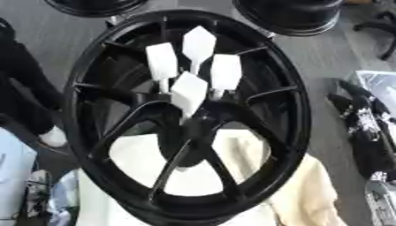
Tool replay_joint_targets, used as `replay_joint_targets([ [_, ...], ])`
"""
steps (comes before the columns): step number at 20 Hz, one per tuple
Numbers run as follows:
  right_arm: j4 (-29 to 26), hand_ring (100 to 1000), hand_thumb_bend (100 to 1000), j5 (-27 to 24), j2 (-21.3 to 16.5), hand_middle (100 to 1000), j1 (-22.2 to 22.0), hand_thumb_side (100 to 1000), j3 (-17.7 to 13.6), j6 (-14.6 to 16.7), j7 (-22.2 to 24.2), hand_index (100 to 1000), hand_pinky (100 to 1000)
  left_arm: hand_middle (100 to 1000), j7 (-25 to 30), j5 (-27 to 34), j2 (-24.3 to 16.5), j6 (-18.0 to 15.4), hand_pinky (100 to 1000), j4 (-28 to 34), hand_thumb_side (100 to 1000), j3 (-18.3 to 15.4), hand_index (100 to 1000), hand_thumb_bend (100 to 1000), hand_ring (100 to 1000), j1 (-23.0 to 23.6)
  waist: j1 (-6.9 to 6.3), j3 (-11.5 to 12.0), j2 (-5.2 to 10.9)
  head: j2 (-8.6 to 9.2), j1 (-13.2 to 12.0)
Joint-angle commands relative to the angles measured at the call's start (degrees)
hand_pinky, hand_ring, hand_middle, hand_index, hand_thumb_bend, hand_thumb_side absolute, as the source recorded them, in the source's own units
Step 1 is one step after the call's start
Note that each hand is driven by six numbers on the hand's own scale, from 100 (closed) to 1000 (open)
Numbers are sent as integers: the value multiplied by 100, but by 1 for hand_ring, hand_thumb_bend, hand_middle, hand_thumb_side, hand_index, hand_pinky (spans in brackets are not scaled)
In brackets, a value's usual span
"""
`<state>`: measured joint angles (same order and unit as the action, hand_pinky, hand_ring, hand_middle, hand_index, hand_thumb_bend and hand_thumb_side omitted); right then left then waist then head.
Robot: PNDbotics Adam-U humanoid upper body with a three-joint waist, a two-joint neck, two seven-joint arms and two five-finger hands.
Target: Pull the pin out of the wheel hub.
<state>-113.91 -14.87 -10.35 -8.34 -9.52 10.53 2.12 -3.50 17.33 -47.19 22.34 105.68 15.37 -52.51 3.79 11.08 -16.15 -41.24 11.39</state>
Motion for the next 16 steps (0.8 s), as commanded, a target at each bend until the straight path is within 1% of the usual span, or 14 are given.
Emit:
replay_joint_targets([
  [1, -68, 843, 100, 69, -116, 897, -41, 547, -9, 38, -1, 816, 1000, 993, 878, -463, -328, 318, 701, -165, 793, 460, 841, 100, 893, -627, -45, 27, 135, -31, 60],
  [3, -68, 843, 100, 114, -112, 897, -78, 545, -6, 56, 4, 816, 1000, 981, 1589, -856, -262, 445, 717, -360, 797, 749, 848, 100, 890, -1042, -54, 64, 150, -52, 102],
  [6, -68, 843, 100, 210, -94, 897, -131, 543, -7, 81, -4, 816, 1000, 970, 2585, -1539, -43, 515, 730, -686, 809, 1113, 855, 100, 884, -1602, -74, 133, 163, -65, 180],
  [8, -68, 843, 100, 273, -80, 897, -155, 543, -6, 83, -15, 816, 1000, 966, 3082, -1916, 146, 514, 734, -919, 815, 1280, 858, 100, 882, -1917, -82, 180, 172, -65, 260],
  [12, -68, 843, 100, 367, -77, 898, -195, 542, 9, 79, -32, 816, 1000, 966, 3804, -2500, 666, 503, 752, -1415, 831, 1633, 872, 100, 886, -2516, -99, 266, 198, -54, 407],
  [16, -68, 844, 100, 387, -74, 898, -233, 539, 41, 113, -10, 816, 1000, 962, 4171, -2957, 1208, 491, 759, -1892, 824, 1814, 876, 100, 885, -2874, -68, 280, 230, -50, 461],
])
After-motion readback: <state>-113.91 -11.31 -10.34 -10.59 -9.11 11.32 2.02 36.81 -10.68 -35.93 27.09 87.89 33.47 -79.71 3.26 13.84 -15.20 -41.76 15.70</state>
